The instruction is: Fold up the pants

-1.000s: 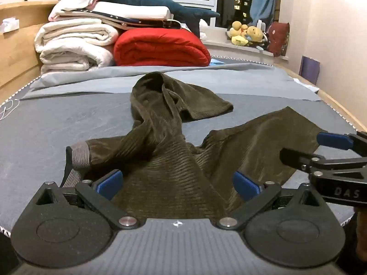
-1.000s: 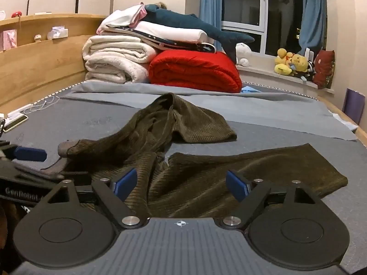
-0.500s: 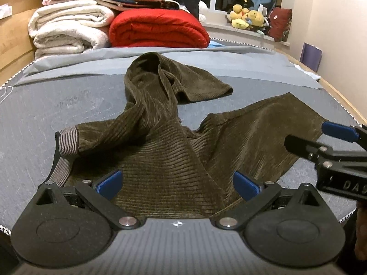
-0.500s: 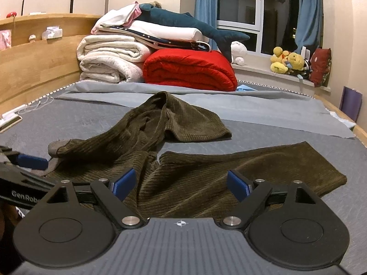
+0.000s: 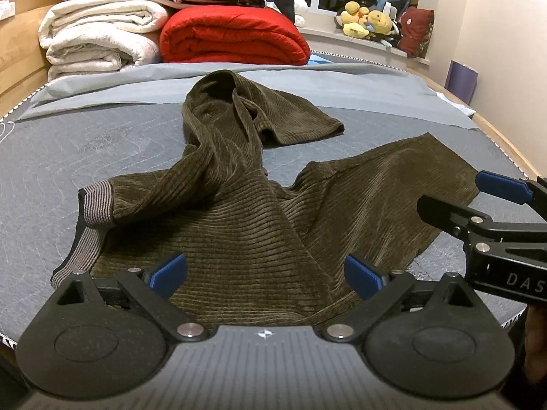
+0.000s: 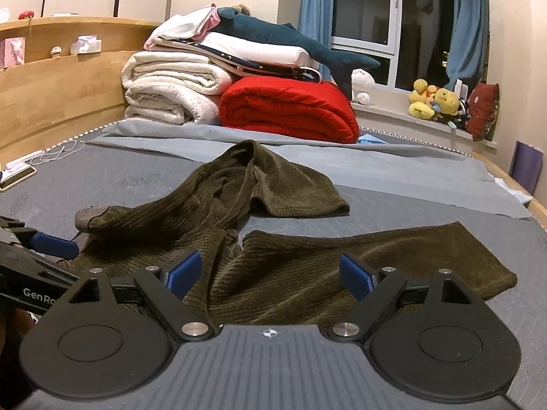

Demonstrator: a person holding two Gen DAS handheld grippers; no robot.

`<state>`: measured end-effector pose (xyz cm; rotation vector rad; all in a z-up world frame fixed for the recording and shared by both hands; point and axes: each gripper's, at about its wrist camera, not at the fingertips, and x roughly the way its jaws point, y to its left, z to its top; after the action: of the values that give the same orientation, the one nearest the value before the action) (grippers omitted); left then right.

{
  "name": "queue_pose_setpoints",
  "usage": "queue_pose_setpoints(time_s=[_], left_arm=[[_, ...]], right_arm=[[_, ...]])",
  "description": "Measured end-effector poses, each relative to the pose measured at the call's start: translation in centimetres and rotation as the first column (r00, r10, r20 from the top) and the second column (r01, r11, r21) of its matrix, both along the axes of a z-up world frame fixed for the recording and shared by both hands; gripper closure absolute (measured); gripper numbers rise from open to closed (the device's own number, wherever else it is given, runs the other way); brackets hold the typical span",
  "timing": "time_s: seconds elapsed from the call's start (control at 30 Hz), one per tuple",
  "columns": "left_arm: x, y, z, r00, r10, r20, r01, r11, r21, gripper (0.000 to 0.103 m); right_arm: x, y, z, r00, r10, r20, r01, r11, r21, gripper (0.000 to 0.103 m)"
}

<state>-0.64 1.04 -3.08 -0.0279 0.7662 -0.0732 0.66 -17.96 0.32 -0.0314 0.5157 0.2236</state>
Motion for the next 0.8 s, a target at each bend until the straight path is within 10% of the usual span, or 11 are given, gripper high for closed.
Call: queue_pose_setpoints(time_s=[0.8], left_arm=[[0.13, 0.08, -0.39, 1.0, 0.003, -0.011, -0.003, 1.0, 0.0, 0.004]], right_arm=[[-0.07, 0.11, -0.76, 1.0, 0.023, -0.006, -0.023, 1.0, 0.002, 0.014]])
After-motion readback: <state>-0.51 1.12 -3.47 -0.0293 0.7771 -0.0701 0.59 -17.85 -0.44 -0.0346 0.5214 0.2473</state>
